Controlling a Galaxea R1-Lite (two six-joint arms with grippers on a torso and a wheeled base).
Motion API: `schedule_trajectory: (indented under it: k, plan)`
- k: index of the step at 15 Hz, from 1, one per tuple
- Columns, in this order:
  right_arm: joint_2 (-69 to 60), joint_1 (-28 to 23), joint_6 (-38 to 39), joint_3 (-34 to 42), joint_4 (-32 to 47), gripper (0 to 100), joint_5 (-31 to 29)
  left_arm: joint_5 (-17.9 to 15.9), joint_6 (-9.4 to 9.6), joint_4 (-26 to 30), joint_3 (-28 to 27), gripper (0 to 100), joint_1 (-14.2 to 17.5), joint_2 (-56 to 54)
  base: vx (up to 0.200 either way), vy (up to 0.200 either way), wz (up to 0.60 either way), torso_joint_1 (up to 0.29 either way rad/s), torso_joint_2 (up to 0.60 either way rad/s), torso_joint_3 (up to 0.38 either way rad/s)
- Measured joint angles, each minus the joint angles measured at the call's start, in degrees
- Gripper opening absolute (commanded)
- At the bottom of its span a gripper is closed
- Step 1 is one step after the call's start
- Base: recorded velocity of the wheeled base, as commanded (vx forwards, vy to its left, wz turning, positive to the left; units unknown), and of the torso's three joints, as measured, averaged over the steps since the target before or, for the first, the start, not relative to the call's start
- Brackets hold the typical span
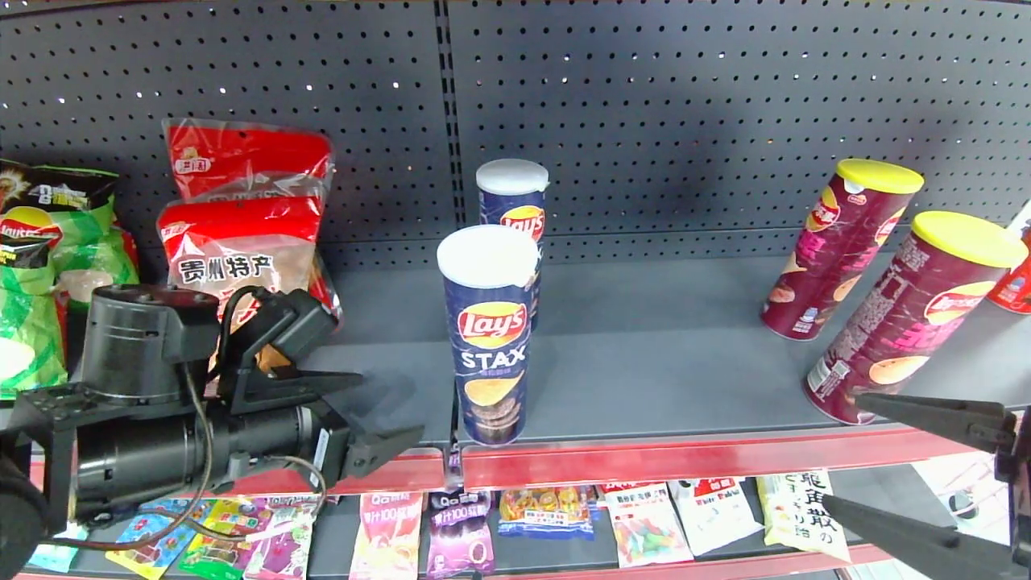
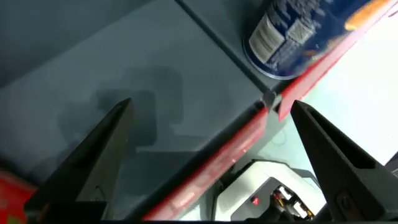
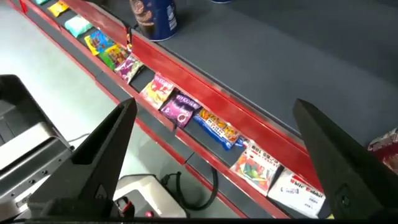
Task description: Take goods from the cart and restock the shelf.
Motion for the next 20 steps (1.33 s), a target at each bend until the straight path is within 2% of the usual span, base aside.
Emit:
schedule_trajectory:
  k: [5,20]
  plan:
    - [-1.2,-1.0,0.6,-0.3,0.0,100,-0.1,0.2,0.09,0.0,-5.2,100,-1.4,5.5,0.0,0.0,0.0,0.0,0.0,0.0]
    - [-1.4,-1.6,0.8,-0.5,-0.1,100,0.0,0.5,0.0,0.0,-10.8,100,-3.0,11.2,0.0,0.0,0.0,0.0,0.0,0.0]
